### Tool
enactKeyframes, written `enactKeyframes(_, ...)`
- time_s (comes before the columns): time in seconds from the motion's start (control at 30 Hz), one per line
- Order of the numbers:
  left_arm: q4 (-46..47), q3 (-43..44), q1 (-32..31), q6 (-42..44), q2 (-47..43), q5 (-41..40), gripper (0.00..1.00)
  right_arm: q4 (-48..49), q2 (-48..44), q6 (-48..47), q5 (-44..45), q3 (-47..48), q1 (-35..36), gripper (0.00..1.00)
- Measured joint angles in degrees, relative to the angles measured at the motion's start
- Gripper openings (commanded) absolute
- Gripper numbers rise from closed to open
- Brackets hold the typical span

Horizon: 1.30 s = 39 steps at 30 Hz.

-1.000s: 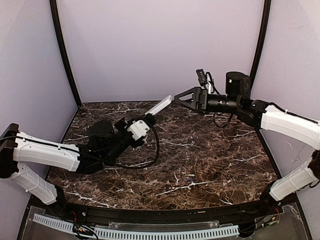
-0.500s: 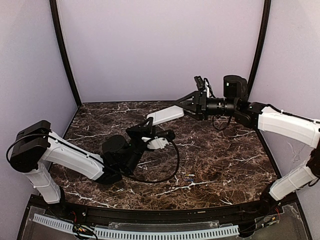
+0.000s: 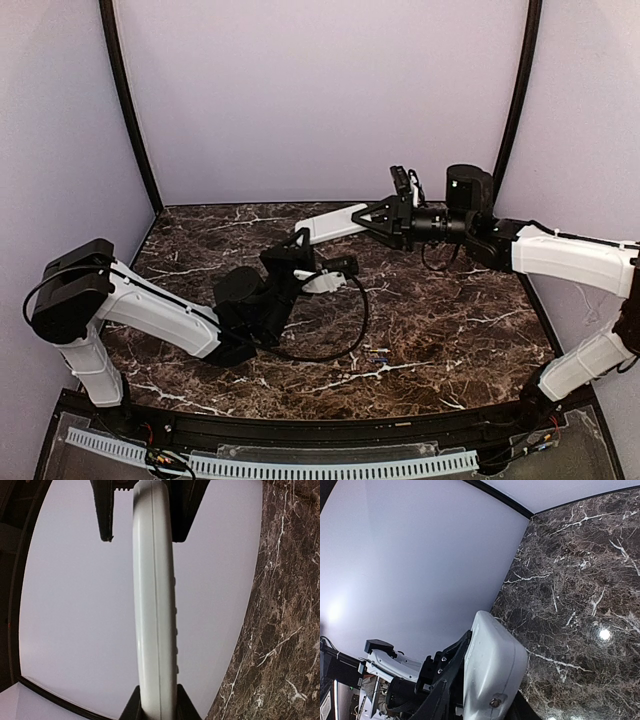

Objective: Load the batteries into the remote control
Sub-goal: Pass from the left arm to the right

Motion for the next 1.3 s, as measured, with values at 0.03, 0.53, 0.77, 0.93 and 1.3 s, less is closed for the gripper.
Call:
enactKeyframes(0.03,0.3,0.4,-0.1,0.6,0.5,-0.2,0.00,0.5,0.0,0.6,0.2,-0.3,0.0,0.30)
enactKeyframes(0.53,3.7,1.6,-0.9,7.0,3.3,-0.5,0.00,2.1,0.0,4.2,1.3,-2.4,-1.3,0.22)
enactKeyframes(0.77,4.3,1.6,-1.1,8.1,3.8,-0.1,0.03,3.4,0.0,6.8,0.6,-2.8,-2.0,0.00)
enactKeyframes(0.93,4.4,1.7,-1.2,8.6,4.3,0.0,0.32,5.2,-0.1,8.0,-0.6,-4.5,-2.8,0.00)
enactKeyframes(1.3,2.3,1.6,-1.9,9.6,5.0,0.2,0.59,9.1,-1.6,5.8,-1.2,-6.6,-5.6,0.00)
